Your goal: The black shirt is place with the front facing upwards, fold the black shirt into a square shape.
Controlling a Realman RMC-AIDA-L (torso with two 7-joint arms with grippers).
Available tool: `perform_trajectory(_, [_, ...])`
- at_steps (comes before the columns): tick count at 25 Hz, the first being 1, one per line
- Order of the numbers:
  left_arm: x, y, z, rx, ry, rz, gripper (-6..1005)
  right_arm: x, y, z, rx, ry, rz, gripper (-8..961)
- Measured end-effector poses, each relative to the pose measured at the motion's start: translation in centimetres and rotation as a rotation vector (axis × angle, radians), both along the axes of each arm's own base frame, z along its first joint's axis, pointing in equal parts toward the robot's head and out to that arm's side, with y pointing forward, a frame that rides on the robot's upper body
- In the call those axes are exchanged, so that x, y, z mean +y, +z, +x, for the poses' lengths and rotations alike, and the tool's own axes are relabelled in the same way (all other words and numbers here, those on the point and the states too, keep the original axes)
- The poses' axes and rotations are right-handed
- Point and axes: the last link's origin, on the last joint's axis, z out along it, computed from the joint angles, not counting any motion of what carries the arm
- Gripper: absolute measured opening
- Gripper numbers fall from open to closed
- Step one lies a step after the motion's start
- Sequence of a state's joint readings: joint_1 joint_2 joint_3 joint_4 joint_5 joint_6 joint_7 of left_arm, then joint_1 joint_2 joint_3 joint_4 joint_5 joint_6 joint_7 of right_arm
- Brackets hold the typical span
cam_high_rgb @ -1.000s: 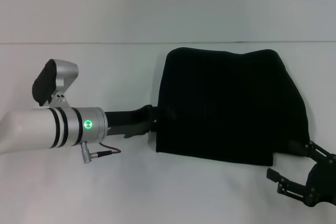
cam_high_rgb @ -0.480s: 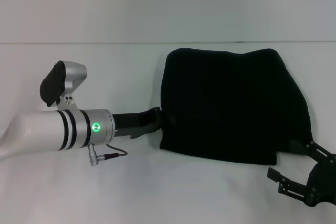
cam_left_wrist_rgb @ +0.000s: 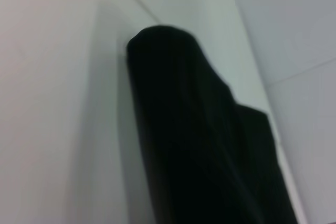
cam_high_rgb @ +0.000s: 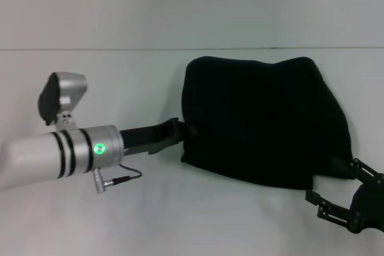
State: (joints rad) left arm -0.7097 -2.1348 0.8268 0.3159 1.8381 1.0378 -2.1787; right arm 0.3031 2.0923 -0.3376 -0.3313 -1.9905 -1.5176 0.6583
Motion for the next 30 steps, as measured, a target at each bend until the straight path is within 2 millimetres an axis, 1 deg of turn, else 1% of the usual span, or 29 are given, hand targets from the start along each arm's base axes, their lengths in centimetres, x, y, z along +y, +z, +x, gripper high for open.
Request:
perform_trajectory(1, [-0.2,0.2,-0.2,-0.015,0.002,0.006,34,0.1,0.0,0.0,-0.001,0.002,0.001,913])
perform_trajectory(6, [-1.7,0.9,-2.0,-0.047,0.026,0.020,51,0.9,0.2,-0.4,0.003,0.012,0.013,913])
perform_trajectory(10, [-3.3,2.1,-4.2,-0.078,0.055,0.037,64,1.5,0.3,-0.8,0.004,0.022,0.021,913])
perform_trajectory(11, [-3.3,2.1,-4.2,-0.078,0.055,0.037,67,1.6,0.3,-0.8,0.003,0.023,0.022,913])
perform_trajectory(13, [-4.5,2.5,-5.5,-0.095,0.093,0.039,74,1.9,0.3,-0.9,-0.002,0.023,0.023,913])
perform_trajectory(16, [-5.0,2.6,-5.9,-0.110,0.110,0.045,84,2.0,0.2,-0.8,-0.008,0.020,0.024,913])
perform_trajectory(17, [-6.6,2.6,-6.6,-0.170,0.140,0.074,88,2.0,0.2,-0.8,-0.009,0.019,0.024,913])
perform_trajectory(23, [-7.5,2.0,-6.5,-0.189,0.128,0.061,108,2.2,0.2,-0.8,-0.014,0.014,0.026,913])
perform_trajectory(30, [-7.6,1.9,-6.3,-0.186,0.113,0.039,131,2.4,0.3,-0.8,-0.012,0.008,0.036,913])
